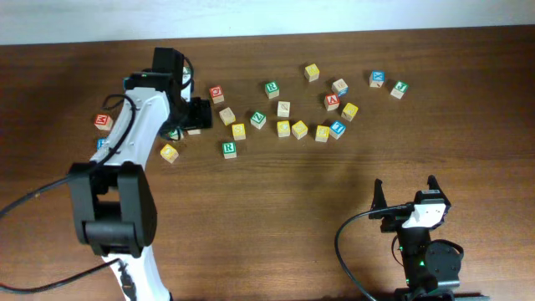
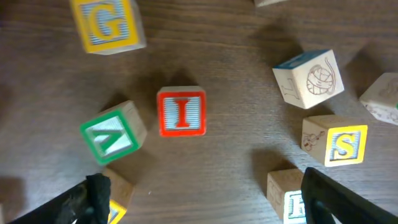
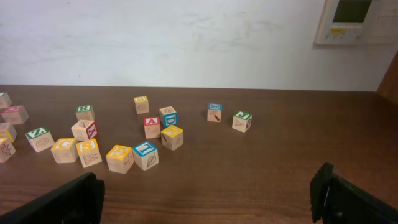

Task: Spell out ICRA
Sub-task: 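Move the left gripper over the red-lettered I block, then close the left gripper on the red I block and lift it, then carry the I block toward the table center and lower it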

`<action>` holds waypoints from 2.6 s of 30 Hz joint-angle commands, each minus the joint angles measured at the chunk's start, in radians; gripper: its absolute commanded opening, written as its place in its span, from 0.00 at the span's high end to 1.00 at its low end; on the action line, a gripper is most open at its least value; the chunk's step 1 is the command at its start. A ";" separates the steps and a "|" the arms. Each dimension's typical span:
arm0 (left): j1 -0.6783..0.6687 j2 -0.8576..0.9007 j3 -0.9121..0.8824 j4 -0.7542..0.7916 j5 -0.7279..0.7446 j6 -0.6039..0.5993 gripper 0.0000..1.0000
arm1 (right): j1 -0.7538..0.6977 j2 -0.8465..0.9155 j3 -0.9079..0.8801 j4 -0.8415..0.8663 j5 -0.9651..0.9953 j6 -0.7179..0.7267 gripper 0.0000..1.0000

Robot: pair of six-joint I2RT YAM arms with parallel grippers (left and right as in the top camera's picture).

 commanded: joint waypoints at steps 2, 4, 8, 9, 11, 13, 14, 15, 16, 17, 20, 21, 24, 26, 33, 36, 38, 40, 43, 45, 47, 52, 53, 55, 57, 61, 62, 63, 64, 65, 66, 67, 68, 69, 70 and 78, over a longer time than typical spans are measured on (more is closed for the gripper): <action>-0.010 0.037 0.013 0.058 -0.078 -0.027 0.15 | -0.009 -0.006 -0.006 -0.005 0.012 0.007 0.02; -0.021 0.060 0.013 0.083 -0.079 -0.027 0.16 | -0.009 -0.006 -0.006 -0.005 0.012 0.007 0.02; -0.050 0.105 0.013 0.112 -0.180 -0.120 0.16 | -0.009 -0.006 -0.006 -0.005 0.012 0.007 0.02; -0.055 0.121 0.013 0.120 -0.212 -0.148 0.22 | -0.009 -0.006 -0.006 -0.005 0.012 0.007 0.02; -0.055 0.137 0.013 0.134 -0.210 -0.147 0.26 | -0.009 -0.006 -0.006 -0.005 0.012 0.007 0.02; -0.051 0.146 0.013 0.153 -0.210 -0.146 0.29 | -0.009 -0.006 -0.006 -0.005 0.012 0.007 0.02; -0.052 0.146 0.013 0.156 -0.209 -0.146 0.32 | -0.009 -0.006 -0.006 -0.005 0.012 0.007 0.02; -0.052 0.146 0.013 0.158 -0.209 -0.146 0.32 | -0.009 -0.006 -0.006 -0.005 0.012 0.007 0.02; -0.052 0.146 0.013 0.159 -0.209 -0.146 0.32 | -0.009 -0.006 -0.006 -0.005 0.012 0.007 0.02; -0.052 0.150 0.013 0.162 -0.206 -0.146 0.31 | -0.009 -0.006 -0.006 -0.005 0.012 0.007 0.02; -0.052 0.150 0.013 0.164 -0.202 -0.146 0.43 | -0.009 -0.006 -0.006 -0.005 0.012 0.007 0.02; -0.052 0.151 0.013 0.164 -0.202 -0.146 0.44 | -0.009 -0.006 -0.006 -0.005 0.012 0.007 0.02; -0.052 0.152 0.013 0.157 -0.202 -0.146 0.44 | -0.009 -0.006 -0.006 -0.005 0.012 0.007 0.02; -0.052 0.154 0.011 0.158 -0.202 -0.122 0.43 | -0.009 -0.006 -0.006 -0.005 0.012 0.007 0.02; -0.049 0.196 0.011 0.164 -0.203 -0.111 0.47 | -0.009 -0.006 -0.006 -0.005 0.012 0.007 0.02; -0.046 0.198 0.014 0.169 -0.202 -0.112 0.59 | -0.009 -0.006 -0.006 -0.005 0.012 0.007 0.02; -0.045 0.198 0.018 0.169 -0.202 -0.112 0.60 | -0.009 -0.006 -0.006 -0.005 0.012 0.007 0.02; -0.045 0.198 0.019 0.169 -0.202 -0.112 0.61 | -0.009 -0.006 -0.006 -0.005 0.012 0.007 0.02; -0.045 0.198 0.019 0.168 -0.202 -0.112 0.65 | -0.009 -0.006 -0.006 -0.005 0.012 0.007 0.02; -0.045 0.198 0.019 0.166 -0.202 -0.112 0.70 | -0.009 -0.006 -0.006 -0.005 0.012 0.007 0.02; -0.045 0.197 0.023 0.166 -0.202 -0.112 0.73 | -0.009 -0.006 -0.006 -0.005 0.012 0.007 0.02; -0.045 0.195 0.108 0.100 -0.169 -0.113 0.84 | -0.009 -0.006 -0.006 -0.005 0.012 0.007 0.02; -0.045 0.195 0.120 0.089 -0.147 -0.113 0.84 | -0.009 -0.006 -0.006 -0.005 0.012 0.007 0.02; -0.045 0.194 0.161 0.049 -0.088 -0.113 0.81 | -0.009 -0.006 -0.006 -0.005 0.012 0.007 0.02; -0.045 0.191 0.197 -0.002 -0.061 -0.113 0.80 | -0.009 -0.006 -0.006 -0.005 0.012 0.007 0.02; -0.045 0.141 0.338 -0.216 -0.058 -0.113 0.82 | -0.009 -0.006 -0.006 -0.005 0.012 0.007 0.02; -0.045 0.105 0.360 -0.274 -0.050 -0.113 0.82 | -0.009 -0.006 -0.006 -0.005 0.012 0.007 0.02; -0.045 0.069 0.365 -0.315 -0.029 -0.113 0.81 | -0.009 -0.006 -0.006 -0.005 0.012 0.007 0.02; -0.045 0.035 0.365 -0.351 0.000 -0.112 0.81 | -0.009 -0.006 -0.006 -0.005 0.012 0.007 0.02; -0.045 -0.003 0.365 -0.389 0.032 -0.112 0.81 | -0.009 -0.006 -0.006 -0.005 0.012 0.007 0.02; -0.045 -0.037 0.365 -0.411 0.052 -0.112 0.81 | -0.009 -0.006 -0.006 -0.005 0.012 0.007 0.02; -0.045 -0.072 0.365 -0.435 0.072 -0.112 0.82 | -0.009 -0.006 -0.006 -0.005 0.012 0.007 0.02; -0.045 -0.108 0.365 -0.463 0.088 -0.112 0.83 | -0.009 -0.006 -0.006 -0.005 0.012 0.007 0.02; -0.047 -0.141 0.365 -0.496 0.095 -0.113 0.84 | -0.009 -0.006 -0.006 -0.005 0.012 0.007 0.02; -0.048 -0.174 0.364 -0.536 0.095 -0.113 0.87 | -0.009 -0.006 -0.006 -0.005 0.012 0.007 0.02; -0.106 -0.317 0.229 -0.681 0.095 -0.118 0.84 | -0.009 -0.006 -0.006 -0.005 0.012 0.007 0.02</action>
